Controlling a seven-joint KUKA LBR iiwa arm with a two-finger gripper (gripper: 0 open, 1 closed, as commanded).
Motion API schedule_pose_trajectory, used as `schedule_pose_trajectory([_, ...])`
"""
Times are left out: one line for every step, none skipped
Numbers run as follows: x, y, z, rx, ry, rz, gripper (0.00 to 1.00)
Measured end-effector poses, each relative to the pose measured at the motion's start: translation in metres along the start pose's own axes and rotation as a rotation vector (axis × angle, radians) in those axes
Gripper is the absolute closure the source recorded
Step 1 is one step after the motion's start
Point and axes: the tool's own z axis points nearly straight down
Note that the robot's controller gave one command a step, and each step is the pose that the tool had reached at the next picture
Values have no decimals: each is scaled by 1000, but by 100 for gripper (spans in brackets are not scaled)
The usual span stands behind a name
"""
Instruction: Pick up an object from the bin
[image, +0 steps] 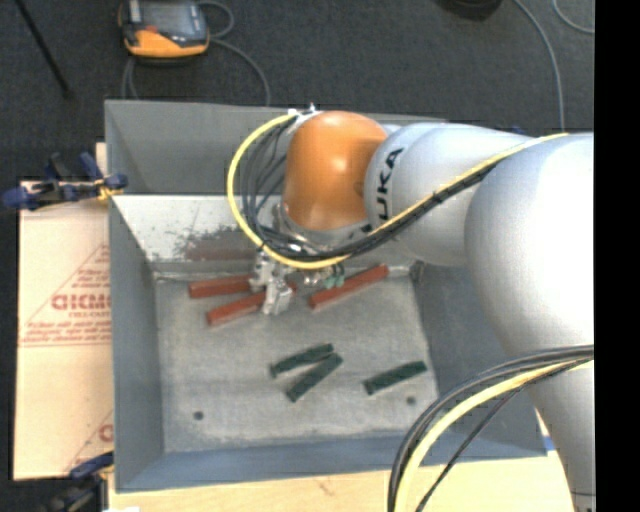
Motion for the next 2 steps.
schedule_pose_trajectory([5,-2,7,3,12,4,100])
schedule_pose_trajectory([-4,-1,-98,6,29,6,100])
